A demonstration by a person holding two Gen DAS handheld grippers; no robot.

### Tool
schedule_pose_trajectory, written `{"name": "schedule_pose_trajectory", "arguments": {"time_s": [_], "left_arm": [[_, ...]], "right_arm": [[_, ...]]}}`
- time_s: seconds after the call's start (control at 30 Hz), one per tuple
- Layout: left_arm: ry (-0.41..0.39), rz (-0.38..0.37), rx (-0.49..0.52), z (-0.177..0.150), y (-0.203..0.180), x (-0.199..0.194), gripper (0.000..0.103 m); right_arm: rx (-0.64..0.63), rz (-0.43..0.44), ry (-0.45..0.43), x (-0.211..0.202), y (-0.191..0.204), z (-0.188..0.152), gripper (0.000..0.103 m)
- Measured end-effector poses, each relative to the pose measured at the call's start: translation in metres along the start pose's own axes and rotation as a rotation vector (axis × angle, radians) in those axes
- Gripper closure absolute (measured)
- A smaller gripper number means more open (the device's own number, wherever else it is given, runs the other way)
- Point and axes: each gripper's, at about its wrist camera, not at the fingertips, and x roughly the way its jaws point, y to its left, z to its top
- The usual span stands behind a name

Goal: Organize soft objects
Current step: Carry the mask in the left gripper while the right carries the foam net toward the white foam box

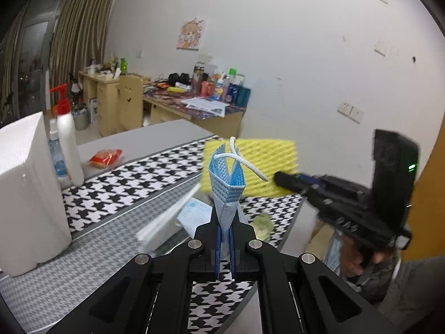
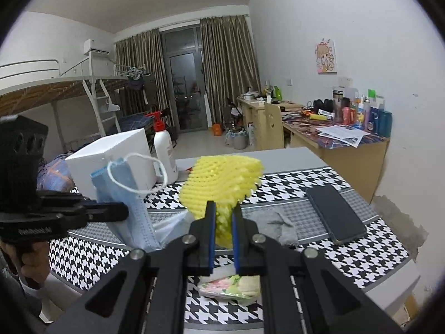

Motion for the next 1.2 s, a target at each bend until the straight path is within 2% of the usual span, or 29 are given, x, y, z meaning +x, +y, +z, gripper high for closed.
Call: {"name": "schedule_pose_trajectory", "arguments": {"time_s": [0.13, 0.27, 0.57, 0.93, 1.2], "left_arm": [[-0.020, -0.038, 0.015, 0.008, -0.006, -0.008, 0.098], [-0.036, -0.027, 0.033, 0.010, -0.009, -0.015, 0.098], [-0.084, 0.104, 0.047, 0.015, -0.006, -0.027, 0.098], [-0.130, 0.213, 0.052, 0.021, 0.006, -0.045, 0.098], [-0.175, 0.279, 0.051, 0.028, 0.021, -0.067, 0.098]], "right_arm": [[-0.012, 0.015, 0.018, 0.007, 0.004, -0.001, 0.090], [-0.017, -0.040, 0.039, 0.020, 0.004, -0.001, 0.090], [-0.013, -0.049, 0.010, 0.012, 0.003, 0.004, 0.090], [-0.018, -0.016, -0.027, 0.005, 0.022, 0.016, 0.090], [-0.047, 0.025, -0.067, 0.005, 0.050, 0.030, 0.090]]}}
